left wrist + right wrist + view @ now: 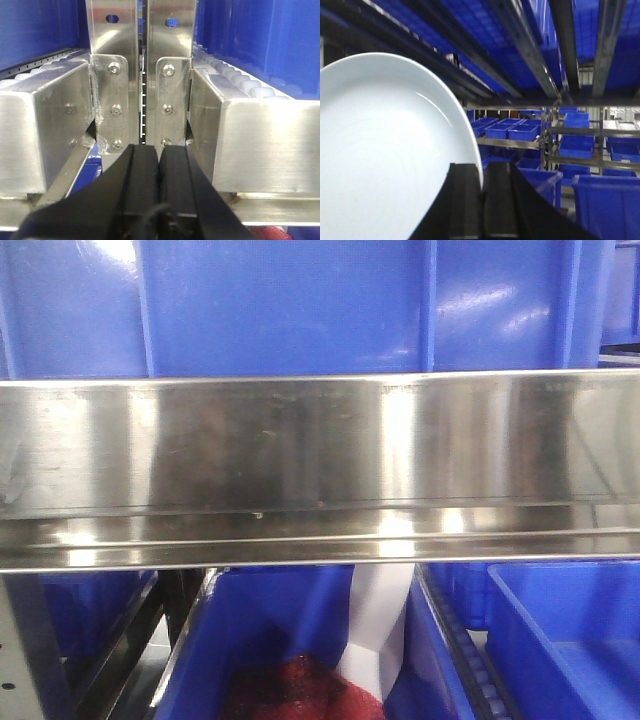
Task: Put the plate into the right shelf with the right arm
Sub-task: 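Lower the plate into the blue bin and open the right gripper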
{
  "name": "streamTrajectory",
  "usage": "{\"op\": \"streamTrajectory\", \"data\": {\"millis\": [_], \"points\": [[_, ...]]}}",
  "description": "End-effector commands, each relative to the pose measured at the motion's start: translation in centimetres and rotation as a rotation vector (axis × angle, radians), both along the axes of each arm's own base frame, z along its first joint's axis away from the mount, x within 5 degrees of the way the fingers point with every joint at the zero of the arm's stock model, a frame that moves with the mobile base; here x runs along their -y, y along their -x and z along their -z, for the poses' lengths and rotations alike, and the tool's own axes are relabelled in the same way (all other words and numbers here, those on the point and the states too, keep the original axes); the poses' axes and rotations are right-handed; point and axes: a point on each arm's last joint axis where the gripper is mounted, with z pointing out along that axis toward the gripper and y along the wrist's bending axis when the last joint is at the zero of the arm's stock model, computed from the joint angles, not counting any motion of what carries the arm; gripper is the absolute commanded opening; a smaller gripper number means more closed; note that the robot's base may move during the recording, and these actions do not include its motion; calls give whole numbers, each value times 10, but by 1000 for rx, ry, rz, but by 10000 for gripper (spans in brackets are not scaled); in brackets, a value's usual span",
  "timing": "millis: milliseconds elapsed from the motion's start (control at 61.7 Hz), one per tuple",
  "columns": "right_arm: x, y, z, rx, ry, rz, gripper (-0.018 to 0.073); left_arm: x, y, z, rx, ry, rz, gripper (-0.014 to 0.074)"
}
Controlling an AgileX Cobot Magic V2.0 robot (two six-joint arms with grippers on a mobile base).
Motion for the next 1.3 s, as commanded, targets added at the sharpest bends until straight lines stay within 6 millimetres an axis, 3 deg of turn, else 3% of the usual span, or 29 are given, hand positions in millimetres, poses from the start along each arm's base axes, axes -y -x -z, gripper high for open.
{"op": "streamTrajectory", "data": {"millis": [0, 178, 324, 421, 567, 761, 826, 891, 988, 1101, 1280], "points": [[-4, -16, -34, -6, -18, 10, 55, 0, 0, -5, 82, 14, -4, -47], [-26, -66, -78, -127, -18, -66, 55, 0, 0, -5, 82, 14, -4, -47], [-46, -130, -106, -198, -6, -71, 55, 0, 0, -5, 82, 14, -4, -47], [-62, -171, -114, -254, 21, -91, 55, 0, 0, -5, 82, 14, -4, -47], [-84, -224, -113, -346, 75, -143, 55, 0, 0, -5, 82, 14, -4, -47], [-113, -292, -92, -477, 141, -208, 59, 0, 0, -5, 82, 14, -4, -47], [-118, -304, -86, -503, 156, -227, 77, 0, 0, -5, 82, 14, -4, -47], [-123, -313, -80, -532, 171, -245, 152, 0, 0, -5, 82, 14, -4, -47], [-127, -322, -72, -556, 179, -251, 353, 0, 0, -5, 82, 14, -4, -47], [-128, -325, -68, -568, 185, -253, 650, 0, 0, -5, 82, 14, -4, -47], [-128, -321, -70, -571, 197, -266, 634, 0, 0, -5, 82, 14, -4, -47]]}}
